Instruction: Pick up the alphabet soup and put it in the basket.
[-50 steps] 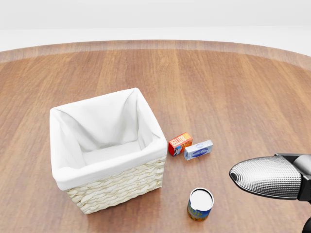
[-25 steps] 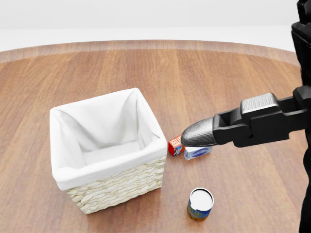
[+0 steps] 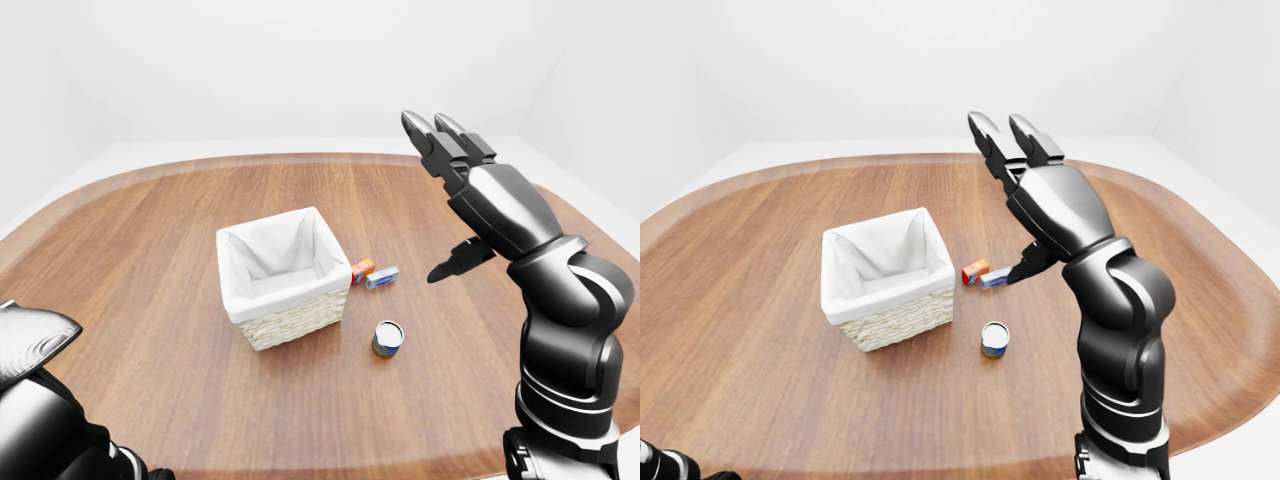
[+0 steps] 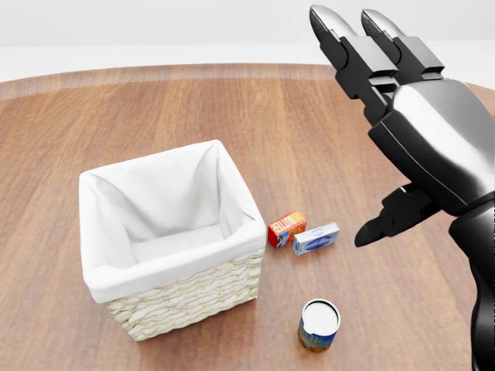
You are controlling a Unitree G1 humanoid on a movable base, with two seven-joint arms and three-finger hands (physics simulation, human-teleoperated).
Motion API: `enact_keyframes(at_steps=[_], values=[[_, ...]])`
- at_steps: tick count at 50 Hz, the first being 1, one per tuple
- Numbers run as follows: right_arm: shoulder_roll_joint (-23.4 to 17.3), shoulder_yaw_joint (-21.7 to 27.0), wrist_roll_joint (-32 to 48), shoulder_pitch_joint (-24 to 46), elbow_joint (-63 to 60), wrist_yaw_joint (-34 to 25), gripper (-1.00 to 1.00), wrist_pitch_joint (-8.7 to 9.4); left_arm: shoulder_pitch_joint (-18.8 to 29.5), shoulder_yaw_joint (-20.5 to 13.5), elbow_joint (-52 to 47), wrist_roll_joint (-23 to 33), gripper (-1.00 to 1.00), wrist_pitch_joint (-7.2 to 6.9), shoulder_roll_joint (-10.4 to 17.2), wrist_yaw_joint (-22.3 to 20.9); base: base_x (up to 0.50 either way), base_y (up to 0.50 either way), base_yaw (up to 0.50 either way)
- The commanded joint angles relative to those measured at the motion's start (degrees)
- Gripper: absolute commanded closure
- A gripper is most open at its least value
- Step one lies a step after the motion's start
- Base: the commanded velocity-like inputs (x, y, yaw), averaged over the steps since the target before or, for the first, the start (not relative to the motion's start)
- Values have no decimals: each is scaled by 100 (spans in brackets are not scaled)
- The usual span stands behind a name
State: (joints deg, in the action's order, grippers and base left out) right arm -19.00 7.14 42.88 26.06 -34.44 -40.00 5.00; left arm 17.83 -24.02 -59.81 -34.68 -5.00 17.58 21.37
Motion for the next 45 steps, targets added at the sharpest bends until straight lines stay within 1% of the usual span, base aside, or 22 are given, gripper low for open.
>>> enact_keyframes(at_steps=[1, 6, 10, 14, 15, 23, 25, 31, 33, 36, 37, 39, 42, 45], values=[[146, 224, 852, -365, 260, 0, -100, 0, -9, -64, -7, -23, -100, 0, -1, -6, 0, 0, 0], [259, 235, 1008, -558, 292, 0, -100, 0, -52, -34, -6, -7, -100, 0, 36, -6, 0, 0, 0], [315, 218, 1095, -723, 231, 0, -100, 0, -15, -81, -13, -42, -100, 0, 25, 18, 0, 0, 0], [365, 239, 1166, -838, 175, 0, -100, 0, -86, 21, 37, 122, -100, 0, 25, -62, 0, 0, 0], [391, 247, 1162, -883, 184, 0, -100, 0, -56, -7, 26, 103, -100, 0, 4, -64, 0, 0, 0], [673, 204, 1220, -1593, 34, 0, -100, 0, -44, 7, 1, 185, -100, 0, -38, -105, 0, 0, 0], [757, 167, 1264, -1903, 101, 0, -100, 0, -33, -5, -17, 185, -100, 0, -47, -99, 0, 0, 0], [983, 75, 1340, -2354, 341, 0, -100, 0, -30, -14, -15, 200, -100, 0, -51, -99, 0, 0, 0], [1041, 26, 1379, -2494, 435, 0, -100, -72, -48, -14, -19, 158, -100, 0, -35, -63, 0, 0, 0], [1085, -13, 1442, -2642, 544, 0, -100, -247, -58, -15, -19, 40, -100, 0, 43, 40, 0, 0, 0], [1088, -35, 1473, -2705, 594, 0, -100, -346, -54, -23, -19, -4, -100, 0, 67, 77, 0, 0, 0], [1104, -39, 1512, -2759, 663, 65, -100, -429, -68, -17, -19, -33, -100, 0, 86, 101, 0, 0, 0], [1112, -31, 1530, -2795, 757, 148, -100, -524, -71, -9, -19, -11, -100, 0, 73, 84, 0, 0, 0], [1139, -24, 1519, -2808, 821, 202, -100, -537, -64, -8, -19, 26, -100, 0, 49, 52, 0, 0, 0]])
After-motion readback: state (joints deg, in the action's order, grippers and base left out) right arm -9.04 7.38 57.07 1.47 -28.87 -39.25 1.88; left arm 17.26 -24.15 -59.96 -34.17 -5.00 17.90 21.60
